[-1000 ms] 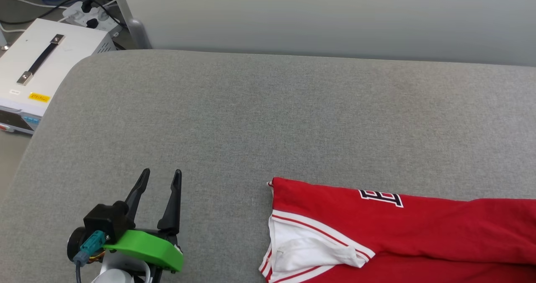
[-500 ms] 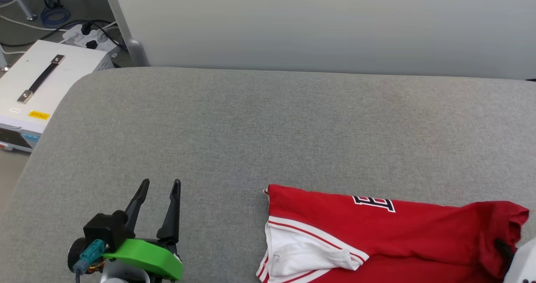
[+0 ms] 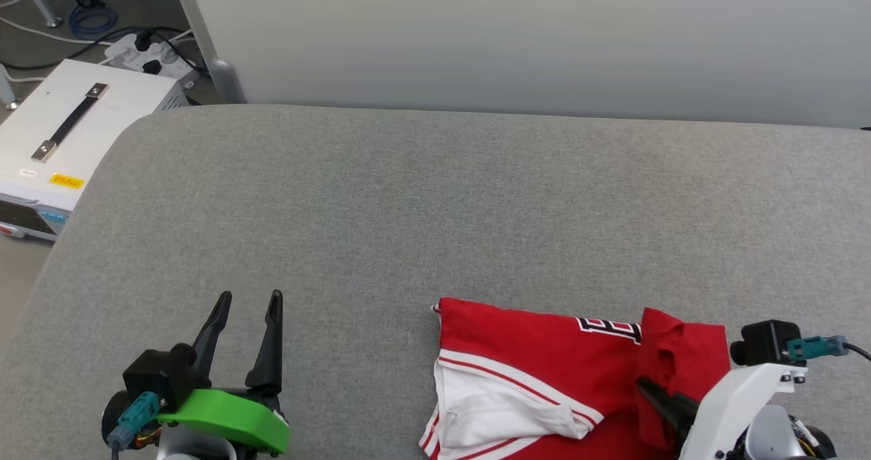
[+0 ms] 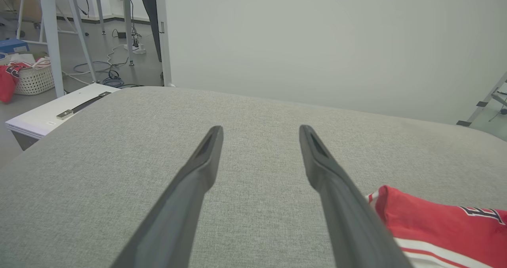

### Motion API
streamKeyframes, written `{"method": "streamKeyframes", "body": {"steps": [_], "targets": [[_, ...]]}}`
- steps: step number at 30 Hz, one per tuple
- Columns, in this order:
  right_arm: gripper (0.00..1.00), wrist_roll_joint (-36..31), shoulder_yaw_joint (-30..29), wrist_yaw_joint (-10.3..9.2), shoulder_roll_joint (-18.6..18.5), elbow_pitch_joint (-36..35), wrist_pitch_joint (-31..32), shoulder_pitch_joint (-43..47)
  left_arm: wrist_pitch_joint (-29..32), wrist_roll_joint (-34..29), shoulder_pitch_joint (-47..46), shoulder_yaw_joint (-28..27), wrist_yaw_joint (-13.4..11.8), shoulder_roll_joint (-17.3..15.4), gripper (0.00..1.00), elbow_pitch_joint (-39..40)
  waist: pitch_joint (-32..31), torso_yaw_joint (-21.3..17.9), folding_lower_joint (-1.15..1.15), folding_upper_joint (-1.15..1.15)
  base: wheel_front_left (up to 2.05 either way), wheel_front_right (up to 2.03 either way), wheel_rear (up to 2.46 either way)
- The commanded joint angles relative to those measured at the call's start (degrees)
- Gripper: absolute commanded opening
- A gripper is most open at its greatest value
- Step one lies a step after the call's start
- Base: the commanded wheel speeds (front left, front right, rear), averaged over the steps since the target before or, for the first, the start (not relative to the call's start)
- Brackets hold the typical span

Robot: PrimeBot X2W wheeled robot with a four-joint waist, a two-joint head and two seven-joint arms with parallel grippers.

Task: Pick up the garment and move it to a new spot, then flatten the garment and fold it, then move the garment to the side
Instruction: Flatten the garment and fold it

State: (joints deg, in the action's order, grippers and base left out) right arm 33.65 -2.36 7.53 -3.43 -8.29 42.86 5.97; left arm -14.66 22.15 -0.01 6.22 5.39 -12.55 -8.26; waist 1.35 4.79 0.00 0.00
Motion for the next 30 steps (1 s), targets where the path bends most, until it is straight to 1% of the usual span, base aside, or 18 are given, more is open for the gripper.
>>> {"method": "streamKeyframes", "body": {"steps": [1, 2, 7, 13, 17, 25, 26, 27, 30], "targets": [[0.00, 0.7, 1.1, -0.04, 0.3, -0.3, 0.0, -0.7, -0.3, -0.6, 0.2, -0.4, 0.3, 0.3, 1.00, 0.2, 0.4, 0.6, 0.00, 0.00, 0.00, 0.00, 0.00], [0.00, 1.1, 1.7, -0.04, 0.4, -0.1, -0.2, -1.0, -0.3, -0.6, 0.2, -0.5, 0.4, 0.3, 1.00, 0.1, 0.6, 0.8, 0.00, 0.00, 0.00, 0.00, 0.00], [0.00, 7.3, 6.9, -0.04, 0.5, 2.8, -3.7, -2.5, -0.3, -0.7, -0.2, -0.8, 0.7, 0.2, 1.00, -0.2, 1.1, 2.1, 0.00, 0.00, 0.00, 0.00, 0.00], [0.00, 11.8, 13.1, -0.04, 0.5, 7.6, -8.4, -4.7, -0.3, -1.0, -0.5, -0.8, 0.9, 0.3, 1.00, -0.4, 1.3, 3.4, 0.00, 0.00, 0.00, 0.00, 0.00], [0.00, 13.2, 16.6, -0.04, 0.5, 11.0, -11.3, -6.3, -0.3, -1.1, -0.7, -0.8, 1.1, 0.4, 1.00, -0.7, 1.5, 4.1, 0.00, 0.00, 0.00, 0.00, 0.00], [0.00, 15.1, 20.3, -0.04, 0.5, 18.4, -17.0, -10.0, -0.3, -1.3, -1.2, -0.7, 1.3, 0.7, 1.00, -0.8, 2.3, 5.1, 0.00, 0.00, 0.00, 0.00, 0.00], [0.44, 14.9, 20.8, -0.04, 0.5, 19.4, -17.6, -10.5, -0.3, -1.3, -1.2, -0.7, 1.3, 0.8, 1.00, -0.8, 2.4, 5.2, 0.00, 0.00, 0.00, 0.00, 0.00], [1.00, 15.1, 21.2, -0.04, 0.6, 20.1, -18.0, -10.9, -0.3, -1.4, -1.3, -0.7, 1.3, 0.8, 1.00, -0.8, 2.5, 5.2, 0.00, 0.00, 0.00, 0.00, 0.00], [1.00, 16.7, 23.4, -0.04, 0.6, 21.2, -19.0, -11.8, -0.3, -1.5, -1.3, -0.8, 1.4, 1.0, 1.00, -0.9, 2.7, 5.2, 0.00, 0.00, 0.00, 0.00, 0.00]]}}
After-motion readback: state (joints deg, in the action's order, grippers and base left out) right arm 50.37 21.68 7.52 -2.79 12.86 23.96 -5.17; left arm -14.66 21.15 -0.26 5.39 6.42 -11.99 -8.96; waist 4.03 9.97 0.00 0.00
